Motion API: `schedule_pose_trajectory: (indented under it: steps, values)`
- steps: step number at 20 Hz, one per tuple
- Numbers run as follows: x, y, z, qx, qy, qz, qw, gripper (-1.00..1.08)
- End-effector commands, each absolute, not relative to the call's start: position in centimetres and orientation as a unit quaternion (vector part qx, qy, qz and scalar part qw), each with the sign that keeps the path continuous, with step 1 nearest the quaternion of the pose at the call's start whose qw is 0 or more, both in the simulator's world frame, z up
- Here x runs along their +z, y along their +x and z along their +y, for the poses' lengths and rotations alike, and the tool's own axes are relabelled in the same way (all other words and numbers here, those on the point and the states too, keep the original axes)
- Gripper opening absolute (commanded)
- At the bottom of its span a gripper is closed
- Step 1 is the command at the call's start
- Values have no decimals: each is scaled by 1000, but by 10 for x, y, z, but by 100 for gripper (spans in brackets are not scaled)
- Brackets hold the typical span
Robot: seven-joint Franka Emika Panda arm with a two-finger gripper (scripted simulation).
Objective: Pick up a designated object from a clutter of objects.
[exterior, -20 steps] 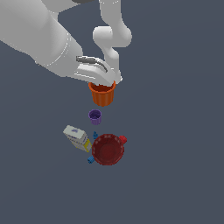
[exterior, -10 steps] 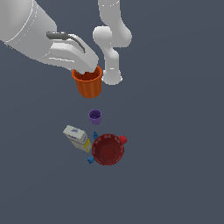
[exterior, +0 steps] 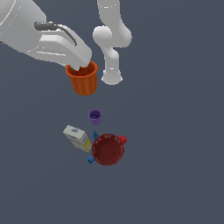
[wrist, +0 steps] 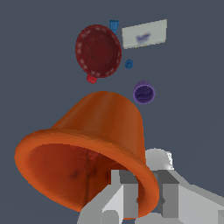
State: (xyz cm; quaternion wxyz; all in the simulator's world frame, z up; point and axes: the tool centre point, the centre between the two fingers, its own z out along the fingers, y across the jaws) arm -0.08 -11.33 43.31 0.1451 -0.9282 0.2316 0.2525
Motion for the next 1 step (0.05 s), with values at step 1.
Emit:
schedule_pose_trajectory:
  steps: [1]
  values:
    - [434,0,-113,252,-928,231,145,-100]
